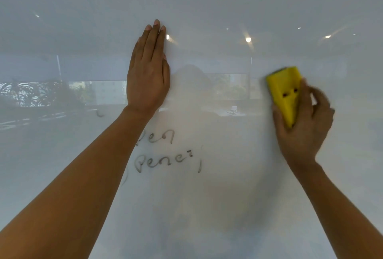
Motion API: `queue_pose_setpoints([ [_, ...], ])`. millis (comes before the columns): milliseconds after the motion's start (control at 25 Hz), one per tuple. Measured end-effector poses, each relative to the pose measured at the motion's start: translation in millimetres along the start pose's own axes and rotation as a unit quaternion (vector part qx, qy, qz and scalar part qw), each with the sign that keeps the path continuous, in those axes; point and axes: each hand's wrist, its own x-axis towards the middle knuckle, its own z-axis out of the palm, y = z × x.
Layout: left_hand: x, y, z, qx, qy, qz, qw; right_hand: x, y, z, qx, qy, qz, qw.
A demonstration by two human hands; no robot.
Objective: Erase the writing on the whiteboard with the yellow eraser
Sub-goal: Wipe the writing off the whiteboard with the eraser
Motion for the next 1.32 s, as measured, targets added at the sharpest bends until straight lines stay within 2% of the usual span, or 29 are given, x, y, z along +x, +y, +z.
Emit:
queue_pose_setpoints([
  [80, 0.9, -0.4, 0.2, -0.003, 0.001, 0.001, 1.000, 24.3, -27.8, 9.6, 0.007, 0.017, 0.075, 0.997],
  [120, 1.0, -0.7, 0.4, -0.003, 0.001, 0.002, 1.000, 22.8, -41.6, 13.0, 0.003, 0.011, 0.056, 0.998],
  [160, 1.0, -0.9, 0.3, -0.001, 0.000, 0.002, 1.000, 10.4, -54.1, 15.3, 0.002, -0.008, 0.003, 1.000],
  [240, 0.9, -1.0, 0.4, 0.004, 0.003, 0.005, 1.000, -41.5, -75.1, 12.5, 0.029, -0.073, -0.161, 0.984],
  [320, 1.3, -0.4, 0.2, 0.003, 0.005, 0.004, 1.000, -106.5, -80.9, 0.6, 0.049, -0.150, -0.343, 0.926],
  [400, 1.5, 0.2, 0.3, 0.004, 0.005, 0.004, 1.000, -155.0, -71.6, -12.3, 0.033, -0.187, -0.486, 0.853],
  [440, 1.3, 0.6, 0.4, 0.004, 0.005, 0.004, 1.000, -162.2, -65.5, -14.7, 0.030, -0.187, -0.525, 0.830],
  [480, 1.4, 0.6, 0.4, 0.005, 0.005, 0.005, 1.000, -155.8, -61.1, -11.7, 0.038, -0.178, -0.541, 0.821],
  [520, 1.2, 0.3, 0.4, 0.003, 0.005, 0.005, 1.000, -139.6, -60.5, -6.1, 0.048, -0.163, -0.533, 0.829],
  [600, 0.5, -0.1, 0.5, -0.001, 0.005, 0.007, 1.000, -86.2, -65.7, 8.8, 0.061, -0.115, -0.454, 0.881],
  [720, 0.8, -0.7, 0.6, -0.003, 0.008, 0.009, 1.000, -2.8, -78.0, 23.3, 0.025, -0.038, -0.213, 0.976],
  [800, 1.2, -0.9, 0.5, -0.006, 0.009, 0.008, 1.000, 11.5, -92.0, 24.9, 0.015, -0.014, -0.084, 0.996],
  [840, 1.2, -0.9, 0.5, -0.006, 0.009, 0.008, 1.000, 4.1, -98.9, 24.7, 0.016, -0.014, -0.072, 0.997],
  [880, 1.1, -0.2, 0.7, -0.006, 0.010, 0.007, 1.000, -12.7, -104.8, 23.6, 0.019, -0.025, -0.098, 0.995],
  [960, 1.3, 0.1, 0.8, -0.004, 0.008, 0.006, 1.000, -66.5, -111.8, 17.1, 0.038, -0.082, -0.226, 0.970],
  [1080, 2.2, -0.1, 0.4, -0.003, 0.008, 0.001, 1.000, -149.6, -100.7, -1.9, 0.030, -0.167, -0.445, 0.879],
  [1160, 2.2, 0.5, 0.2, -0.005, 0.009, 0.001, 1.000, -174.4, -90.3, -8.9, 0.017, -0.182, -0.537, 0.824],
  [1200, 2.0, 0.5, 0.1, -0.003, 0.011, 0.003, 1.000, -170.8, -87.8, -7.0, 0.025, -0.176, -0.549, 0.817],
  [1240, 1.8, 0.3, -0.1, -0.002, 0.011, 0.004, 1.000, -157.4, -88.4, -3.2, 0.036, -0.165, -0.538, 0.826],
  [1320, 1.0, 0.1, -0.2, -0.002, 0.010, 0.008, 1.000, -109.9, -94.7, 8.4, 0.056, -0.124, -0.454, 0.881],
])
